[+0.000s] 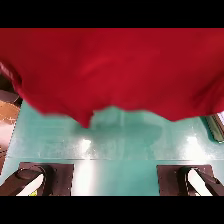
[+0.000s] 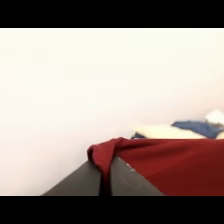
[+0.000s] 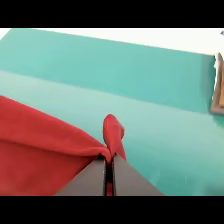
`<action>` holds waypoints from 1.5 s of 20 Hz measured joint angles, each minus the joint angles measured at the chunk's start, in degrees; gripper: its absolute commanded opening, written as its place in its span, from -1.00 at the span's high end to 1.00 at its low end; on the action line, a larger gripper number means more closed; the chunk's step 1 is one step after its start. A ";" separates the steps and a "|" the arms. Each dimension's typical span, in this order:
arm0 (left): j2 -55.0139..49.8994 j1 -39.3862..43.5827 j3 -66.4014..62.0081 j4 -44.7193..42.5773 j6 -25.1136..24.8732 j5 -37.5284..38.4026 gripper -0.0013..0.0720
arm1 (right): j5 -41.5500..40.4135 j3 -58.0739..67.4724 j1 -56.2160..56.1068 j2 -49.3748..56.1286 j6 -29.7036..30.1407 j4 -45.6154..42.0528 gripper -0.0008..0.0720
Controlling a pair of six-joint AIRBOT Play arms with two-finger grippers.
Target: Fold the shirts.
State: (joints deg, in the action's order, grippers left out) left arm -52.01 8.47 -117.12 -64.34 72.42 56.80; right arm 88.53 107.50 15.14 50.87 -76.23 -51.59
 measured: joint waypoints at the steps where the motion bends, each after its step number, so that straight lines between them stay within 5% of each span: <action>1: -0.35 0.00 1.81 -1.86 0.68 0.81 0.89 | 1.75 1.31 -0.24 1.84 -0.83 -0.35 0.93; 8: -10.36 0.00 16.28 -12.68 2.47 6.43 0.89 | 3.61 -5.44 -11.04 17.64 -4.50 -7.80 0.93; 17: -35.32 -0.07 20.72 -18.88 6.14 -0.37 0.89 | -14.71 -14.67 -20.48 38.51 -5.33 -14.80 0.93; 18: -37.48 -0.07 20.83 -19.04 6.97 -1.11 0.84 | -16.50 -14.84 -20.70 40.15 -5.33 -14.19 0.93; 20: -40.37 -0.11 20.94 -19.37 8.26 -2.38 -0.30 | -19.23 -15.08 -21.11 42.86 -5.35 -12.11 0.90; 21: -41.42 -0.13 21.00 -19.47 8.81 -2.67 -0.31 | -20.37 -15.15 -21.27 43.91 -5.35 -10.97 0.59; 22: -42.16 -0.13 21.05 -19.47 9.11 -2.89 -0.31 | -21.62 -15.17 -21.33 44.78 -5.38 -9.62 0.01; 23: -42.71 -0.13 20.96 -19.47 9.42 -2.91 -0.31 | -22.45 -15.19 -21.35 45.44 -5.38 -8.50 -0.11; 30: -40.79 -7.34 17.68 -15.87 11.10 9.22 -0.31 | -16.94 -13.05 -18.47 43.39 -2.40 -3.89 -0.08</action>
State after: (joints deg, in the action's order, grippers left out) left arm -92.79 1.13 -99.44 -80.20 83.53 66.02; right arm 71.59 94.45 -3.33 94.26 -78.63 -55.48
